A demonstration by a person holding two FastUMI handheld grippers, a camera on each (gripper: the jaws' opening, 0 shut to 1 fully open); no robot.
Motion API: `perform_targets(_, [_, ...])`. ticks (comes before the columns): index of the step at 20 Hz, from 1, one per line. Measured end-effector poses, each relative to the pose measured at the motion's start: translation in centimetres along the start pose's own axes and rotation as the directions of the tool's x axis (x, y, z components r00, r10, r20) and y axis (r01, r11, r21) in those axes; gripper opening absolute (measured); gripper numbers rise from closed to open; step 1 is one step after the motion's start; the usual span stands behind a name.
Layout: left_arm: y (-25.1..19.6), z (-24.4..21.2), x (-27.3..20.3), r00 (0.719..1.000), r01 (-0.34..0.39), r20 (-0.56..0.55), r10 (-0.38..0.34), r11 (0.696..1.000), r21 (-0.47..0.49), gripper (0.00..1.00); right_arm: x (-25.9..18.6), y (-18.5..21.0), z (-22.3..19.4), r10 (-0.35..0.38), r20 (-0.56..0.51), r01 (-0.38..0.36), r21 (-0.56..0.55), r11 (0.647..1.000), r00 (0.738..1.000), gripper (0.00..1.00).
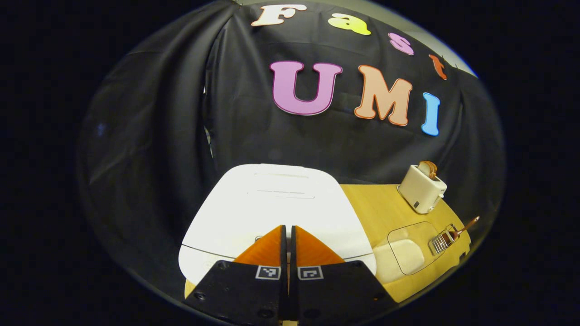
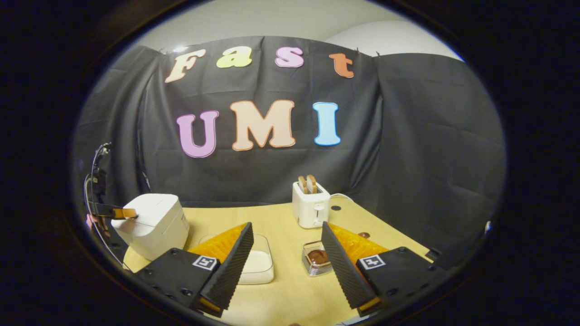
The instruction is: Close the left gripper, press the button to open the rice cooker; take a wooden spoon from the chopstick holder with the right hand, scoop a spoonful of rice and pour it into the rice cooker, then put the wooden spoon back into the chopstick holder.
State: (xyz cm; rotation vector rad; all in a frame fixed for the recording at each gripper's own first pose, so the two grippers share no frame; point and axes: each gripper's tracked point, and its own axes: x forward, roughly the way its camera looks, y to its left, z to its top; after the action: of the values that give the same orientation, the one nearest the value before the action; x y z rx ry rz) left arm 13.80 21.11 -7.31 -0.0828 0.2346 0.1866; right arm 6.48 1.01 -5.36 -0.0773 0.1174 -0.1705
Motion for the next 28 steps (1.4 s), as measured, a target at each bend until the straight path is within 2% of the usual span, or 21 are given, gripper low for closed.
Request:
perform_targets(2, [0.0, 0.4, 0.0, 1.000, -0.004, 0.015, 0.004, 1.000, 0.001, 0.00, 0.0, -0.4, 0.1, -0.004, -0.001, 0.004, 0.003, 1.000, 1.000, 0.99])
perform_targets(4, [0.2, -0.8, 0.2, 1.000, -0.016, -0.026, 0.016, 1.000, -0.014, 0.00, 0.1, -0.4, 0.1, 0.001, -0.002, -0.001, 0.004, 1.000, 1.000, 0.99])
perform_targets(10, [-0.2, 3.2, -0.8, 0.994, -0.049, 0.096, 0.047, 0.998, 0.025, 0.00, -0.1, -1.3, 0.0, 0.002, 0.002, -0.002, -0.004, 1.000, 1.000, 0.99])
perform_targets(15, [-0.8, 8.5, -1.4, 0.972, -0.076, 0.225, 0.068, 0.997, 0.027, 0.00, 0.1, -3.2, -0.6, -0.010, -0.002, 0.010, 0.011, 1.000, 1.000, 0.97])
perform_targets(18, [-1.4, 10.5, -1.7, 0.958, -0.095, 0.276, 0.075, 0.994, 0.059, 0.20, 0.5, -4.4, -1.4, -0.012, -0.016, 0.012, 0.026, 1.000, 1.000, 0.96])
perform_targets(21, [-2.7, 12.6, -2.5, 0.941, -0.096, 0.333, 0.063, 0.992, 0.083, 0.35, 1.2, -5.7, -2.3, -0.015, -0.030, 0.016, 0.031, 0.999, 0.999, 0.95])
perform_targets(23, [-3.7, 13.7, -3.3, 0.932, -0.094, 0.359, 0.059, 0.992, 0.081, 0.54, 1.7, -6.6, -3.0, -0.011, -0.037, 0.012, 0.044, 0.999, 0.999, 0.95])
perform_targets(24, [-4.1, 13.8, -3.4, 0.932, -0.096, 0.358, 0.062, 0.992, 0.078, 0.69, 2.2, -7.1, -3.5, -0.008, -0.047, 0.011, 0.055, 0.998, 0.999, 0.95])
perform_targets(26, [-4.6, 13.8, -3.9, 0.931, -0.103, 0.359, 0.072, 0.992, 0.070, 0.80, 3.0, -8.2, -4.7, -0.003, -0.068, 0.008, 0.072, 0.997, 0.998, 0.95])
perform_targets(28, [-5.3, 13.9, -4.7, 0.928, -0.098, 0.364, 0.074, 0.994, 0.048, 0.86, 4.1, -9.4, -5.8, 0.000, -0.091, 0.006, 0.068, 0.998, 0.996, 0.95])
